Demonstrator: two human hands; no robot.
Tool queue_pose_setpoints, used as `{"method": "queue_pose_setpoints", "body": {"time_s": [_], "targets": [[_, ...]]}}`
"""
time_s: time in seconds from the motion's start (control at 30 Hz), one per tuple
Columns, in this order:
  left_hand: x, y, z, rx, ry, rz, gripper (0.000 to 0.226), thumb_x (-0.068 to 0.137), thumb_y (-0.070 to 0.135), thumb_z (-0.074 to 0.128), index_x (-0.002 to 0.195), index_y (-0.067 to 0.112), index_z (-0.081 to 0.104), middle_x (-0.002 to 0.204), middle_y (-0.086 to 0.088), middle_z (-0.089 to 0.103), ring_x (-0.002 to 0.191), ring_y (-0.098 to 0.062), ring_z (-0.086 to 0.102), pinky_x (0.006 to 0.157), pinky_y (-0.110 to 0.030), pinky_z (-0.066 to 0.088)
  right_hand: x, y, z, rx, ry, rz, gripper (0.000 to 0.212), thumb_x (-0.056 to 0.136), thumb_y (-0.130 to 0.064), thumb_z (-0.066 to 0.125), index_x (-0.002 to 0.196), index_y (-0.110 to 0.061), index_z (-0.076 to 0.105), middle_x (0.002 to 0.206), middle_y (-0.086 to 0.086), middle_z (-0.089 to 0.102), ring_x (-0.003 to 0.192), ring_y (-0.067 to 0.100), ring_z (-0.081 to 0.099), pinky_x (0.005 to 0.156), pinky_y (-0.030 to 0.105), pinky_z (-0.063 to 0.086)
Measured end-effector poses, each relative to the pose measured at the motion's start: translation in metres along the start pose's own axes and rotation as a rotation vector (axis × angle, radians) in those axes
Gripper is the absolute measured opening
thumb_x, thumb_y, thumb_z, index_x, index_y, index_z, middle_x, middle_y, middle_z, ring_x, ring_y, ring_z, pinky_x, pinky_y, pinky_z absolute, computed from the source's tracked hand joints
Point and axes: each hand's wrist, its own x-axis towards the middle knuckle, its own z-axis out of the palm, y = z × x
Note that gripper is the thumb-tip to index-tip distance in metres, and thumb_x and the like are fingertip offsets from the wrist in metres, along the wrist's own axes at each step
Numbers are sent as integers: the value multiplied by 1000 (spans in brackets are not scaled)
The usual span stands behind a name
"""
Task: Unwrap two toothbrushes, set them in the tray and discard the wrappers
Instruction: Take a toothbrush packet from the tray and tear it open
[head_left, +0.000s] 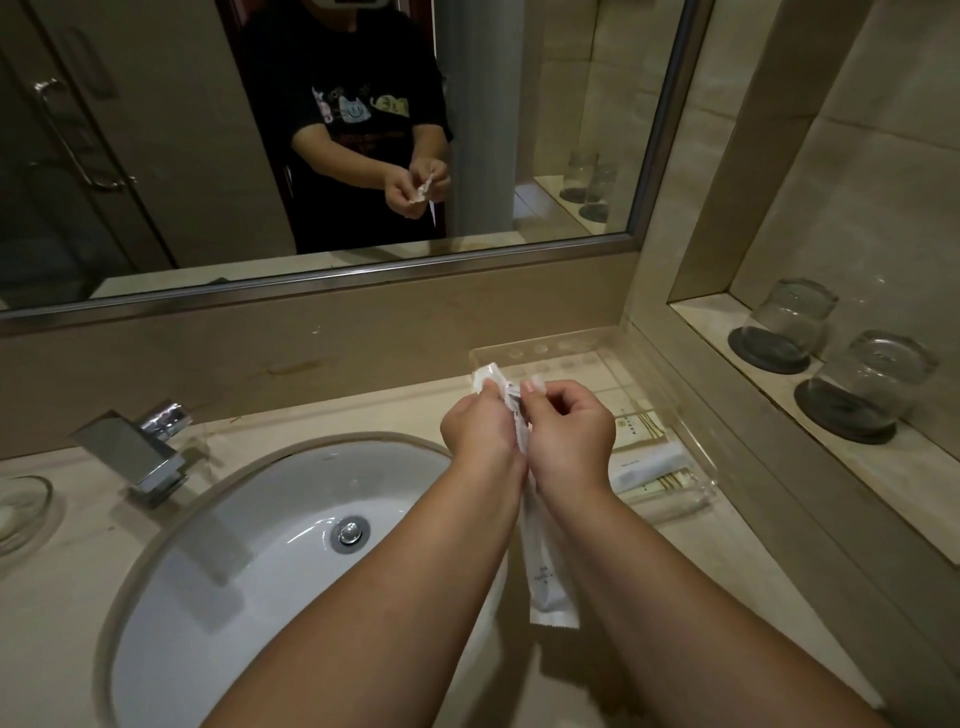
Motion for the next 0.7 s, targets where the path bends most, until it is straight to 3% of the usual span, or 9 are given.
{"method": "queue_pose_setpoints", "body": {"time_s": [0.03, 0.1, 0.2, 0.33, 0.47, 0.53, 0.6, 0.63, 0.7], "targets": [[2, 2, 0, 21, 6, 19, 28, 90, 12, 54, 64, 4, 58, 66, -12, 63, 62, -27, 63, 68, -36, 56, -1, 0, -1, -62, -6, -47, 24, 82, -20, 66, 58, -20, 61, 54, -7, 60, 49, 1, 53, 53, 16, 45], [5, 7, 1, 25, 23, 26, 29, 90, 11, 55, 62, 4, 57, 64, -11, 61, 59, -25, 61, 64, -32, 55, -5, 1, -2, -92, -8, -76, 25, 83, -23, 65, 59, -19, 62, 55, -7, 60, 48, 0, 51, 51, 14, 43], [7, 8, 0, -3, 27, -5, 28, 90, 11, 55, 63, 3, 57, 61, -9, 60, 51, -20, 59, 51, -25, 49, -11, 2, -2, -107, -11, -70, 26, 84, -23, 64, 58, -19, 61, 55, -5, 60, 53, 7, 53, 55, 21, 43], [19, 10, -6, -62, 20, -89, 29, 91, 16, 54, 64, 5, 53, 62, -8, 55, 49, -19, 55, 47, -23, 45, -23, 3, -8, -174, -65, -105, 23, 85, -25, 62, 64, -16, 64, 58, -7, 61, 58, 10, 55, 60, 31, 48], [43, 33, -12, -127, 21, -117, 31, 91, 20, 53, 62, 12, 48, 65, -3, 50, 32, -10, 51, 41, -19, 40, -43, 9, -18, -193, -176, -123, 17, 84, -29, 62, 70, -21, 67, 64, -8, 66, 63, 9, 61, 62, 35, 55], [45, 36, -15, -92, -12, -113, 28, 91, 18, 52, 65, 9, 51, 80, -8, 64, 49, -11, 62, 46, -20, 49, -46, 8, -20, -176, -199, -102, 16, 84, -30, 63, 71, -22, 67, 63, -9, 66, 63, 8, 61, 60, 32, 54], [45, 33, -15, -60, -37, -116, 28, 91, 15, 51, 65, 6, 52, 103, -12, 71, 83, -15, 70, 68, -27, 56, -46, 4, -22, -145, -190, -88, 17, 85, -29, 63, 69, -22, 66, 62, -10, 65, 59, 3, 58, 55, 22, 50], [44, 33, -16, -57, -31, -118, 29, 91, 15, 51, 64, 5, 52, 95, -12, 73, 79, -14, 71, 67, -26, 56, -46, 2, -25, -147, -196, -88, 18, 85, -29, 62, 69, -23, 65, 64, -11, 66, 58, 2, 58, 54, 19, 49], [47, 38, -20, -86, 9, -106, 32, 90, 14, 52, 59, 8, 50, 46, -5, 62, 36, -9, 55, 39, -15, 44, -51, 2, -32, -175, -228, -83, 16, 85, -30, 62, 70, -23, 66, 70, -10, 67, 63, 5, 62, 55, 21, 53]]}}
